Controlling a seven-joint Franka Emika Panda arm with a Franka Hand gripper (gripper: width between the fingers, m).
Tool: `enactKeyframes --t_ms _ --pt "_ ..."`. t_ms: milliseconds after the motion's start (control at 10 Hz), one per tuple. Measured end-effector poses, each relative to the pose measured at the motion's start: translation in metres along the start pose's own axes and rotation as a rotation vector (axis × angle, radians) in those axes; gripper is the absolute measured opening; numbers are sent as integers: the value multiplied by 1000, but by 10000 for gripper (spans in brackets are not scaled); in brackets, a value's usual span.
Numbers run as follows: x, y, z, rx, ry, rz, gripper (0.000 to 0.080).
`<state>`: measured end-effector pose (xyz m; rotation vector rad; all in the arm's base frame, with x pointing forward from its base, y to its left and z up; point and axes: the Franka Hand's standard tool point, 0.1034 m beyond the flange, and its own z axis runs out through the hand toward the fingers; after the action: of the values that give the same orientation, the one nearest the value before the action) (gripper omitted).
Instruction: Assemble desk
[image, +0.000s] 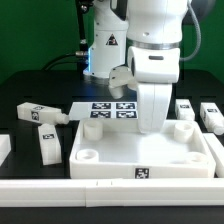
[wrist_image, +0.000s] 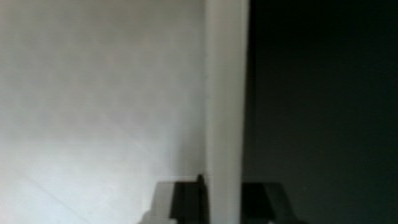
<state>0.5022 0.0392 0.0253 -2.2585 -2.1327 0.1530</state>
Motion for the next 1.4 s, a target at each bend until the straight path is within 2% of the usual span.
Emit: enactKeyframes --t_ms 400,700,1000,1300,1400 --pt "7 15 0 -14 7 -24 54" --pt "6 13 6 -6 22 -124 54" --pt "9 15 13 23 29 -118 61" --pt "8 15 14 24 28 -94 67" --pt "8 15 14 24 28 -94 254"
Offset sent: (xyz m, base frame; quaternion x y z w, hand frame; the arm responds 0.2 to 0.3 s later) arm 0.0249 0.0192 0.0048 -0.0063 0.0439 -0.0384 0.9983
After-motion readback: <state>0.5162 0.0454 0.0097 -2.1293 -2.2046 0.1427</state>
